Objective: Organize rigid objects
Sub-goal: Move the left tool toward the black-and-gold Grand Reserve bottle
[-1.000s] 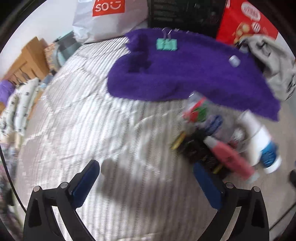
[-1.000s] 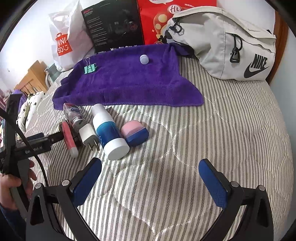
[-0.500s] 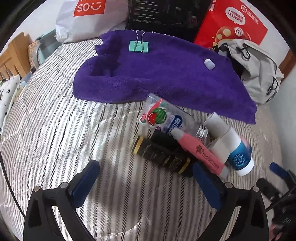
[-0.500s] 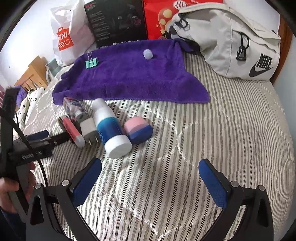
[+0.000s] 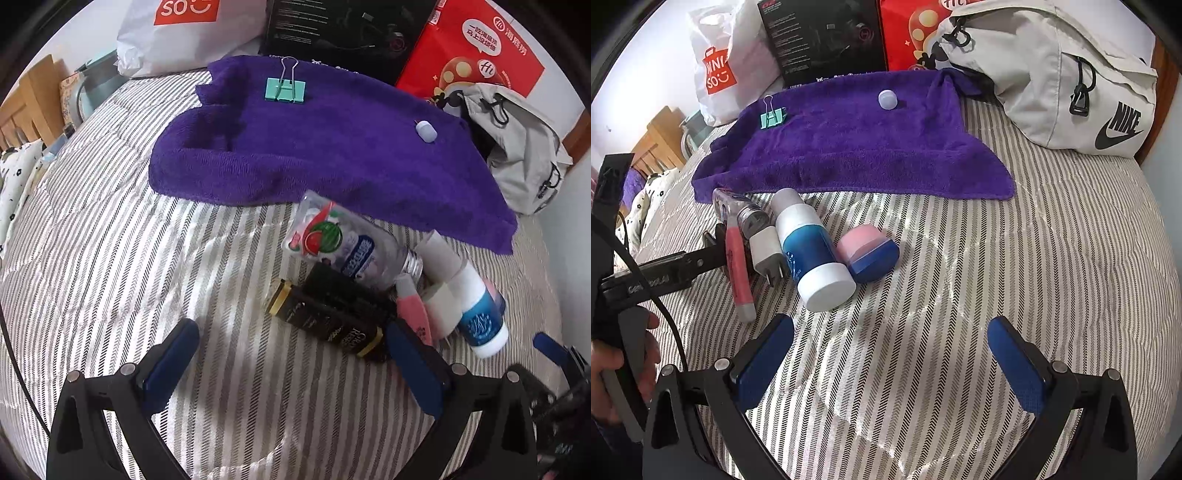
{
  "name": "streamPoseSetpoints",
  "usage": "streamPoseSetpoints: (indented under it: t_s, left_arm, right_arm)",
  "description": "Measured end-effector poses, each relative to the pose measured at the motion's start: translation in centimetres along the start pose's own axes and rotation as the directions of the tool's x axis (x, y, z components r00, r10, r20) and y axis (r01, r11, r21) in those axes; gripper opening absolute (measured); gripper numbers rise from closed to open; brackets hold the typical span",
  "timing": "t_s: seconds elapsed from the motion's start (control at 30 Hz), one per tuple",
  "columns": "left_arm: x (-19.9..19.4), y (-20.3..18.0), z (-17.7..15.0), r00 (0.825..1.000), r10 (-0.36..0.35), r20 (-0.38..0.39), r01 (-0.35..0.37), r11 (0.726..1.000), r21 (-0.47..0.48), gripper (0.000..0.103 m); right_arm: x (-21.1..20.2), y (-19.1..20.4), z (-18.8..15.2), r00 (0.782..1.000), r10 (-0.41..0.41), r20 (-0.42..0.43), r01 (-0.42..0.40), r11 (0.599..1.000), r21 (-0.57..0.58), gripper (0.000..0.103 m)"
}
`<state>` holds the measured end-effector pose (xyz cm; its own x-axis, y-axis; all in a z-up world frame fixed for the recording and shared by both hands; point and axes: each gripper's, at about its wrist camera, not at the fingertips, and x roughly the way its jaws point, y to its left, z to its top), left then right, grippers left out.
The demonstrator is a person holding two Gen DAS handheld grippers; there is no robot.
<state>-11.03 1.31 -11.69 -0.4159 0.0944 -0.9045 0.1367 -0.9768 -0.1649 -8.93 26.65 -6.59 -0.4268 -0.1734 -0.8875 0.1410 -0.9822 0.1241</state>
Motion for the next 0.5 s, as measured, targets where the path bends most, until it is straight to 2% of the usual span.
streamPoseSetpoints:
  t_s: [0.07,0.2,0.43,0.5]
  left_arm:
    - [-0.1,0.3,-0.1,1.0,-0.011,-0.01,0.011,1.0,0.006,0.103]
    - [0.6,0.1,0.6,0.999,0.033,-0.011,-0.033,0.999,-0.024,0.103]
    - [0.2,-0.6,0.3,0.995,0.1,-0.031,-0.097,0.993,0.068,0.103]
    - [0.1,-0.1,0.1,0.986,0.158,-0.046,-0.154,0.985,0.082,0.103]
  right_arm:
    - [0.1,-0.1,0.0,1.0,0.0,-0.001,0.0,1.0,0.002,0.103]
    - [0.2,-0.1,0.1,1.0,0.001,-0.001,-0.001,1.0,0.002,0.103]
    - [0.0,0.2,0.3,1.0,0.003,0.0,-0.003,1.0,-0.015,0.103]
    - [-0.1,0.2,0.3,1.0,0.004,-0.001,-0.004,1.0,-0.021,0.103]
